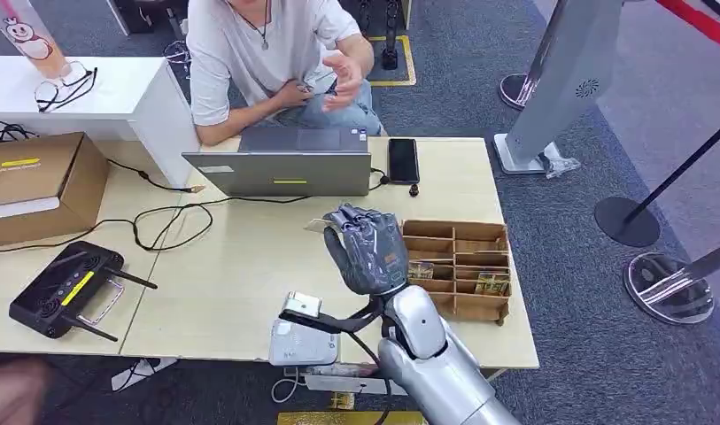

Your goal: Pass the card to the sensor for recognition and then transmit it.

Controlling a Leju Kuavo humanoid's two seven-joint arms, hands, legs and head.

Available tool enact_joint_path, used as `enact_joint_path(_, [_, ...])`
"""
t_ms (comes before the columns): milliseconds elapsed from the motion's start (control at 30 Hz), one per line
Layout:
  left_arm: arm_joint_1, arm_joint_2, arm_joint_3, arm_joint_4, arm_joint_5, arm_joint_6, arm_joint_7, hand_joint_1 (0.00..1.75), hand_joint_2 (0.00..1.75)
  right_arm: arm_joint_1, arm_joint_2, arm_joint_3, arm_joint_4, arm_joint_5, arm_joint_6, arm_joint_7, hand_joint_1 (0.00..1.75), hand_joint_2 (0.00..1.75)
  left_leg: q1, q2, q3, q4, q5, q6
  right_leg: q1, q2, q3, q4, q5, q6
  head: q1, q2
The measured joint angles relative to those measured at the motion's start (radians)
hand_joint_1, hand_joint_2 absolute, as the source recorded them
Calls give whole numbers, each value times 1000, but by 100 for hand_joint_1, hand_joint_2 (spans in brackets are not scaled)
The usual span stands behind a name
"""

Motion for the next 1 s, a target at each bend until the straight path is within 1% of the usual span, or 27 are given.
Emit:
enact_joint_path(133, [-1,-2,0,0,-2,0,0,0,0,-18,6,-6,9,11,-14,3,175,175,0,0,0,0,0,0,0,0,0,0,0,0,0,0])
enact_joint_path(567, [-6,-8,0,0,-10,-1,-4,0,0,-90,28,-24,69,29,-20,21,175,175,0,0,0,0,0,0,0,0,0,0,0,0,0,0])
enact_joint_path(900, [-7,-15,0,0,-10,-1,-13,0,0,-125,44,-32,131,43,-32,28,175,175,0,0,0,0,0,0,0,0,0,0,0,0,0,0])
enact_joint_path(1000, [-7,-16,0,0,-11,0,-19,0,0,-140,50,-36,161,43,-48,31,175,175,0,0,0,0,0,0,0,0,0,0,0,0,0,0])
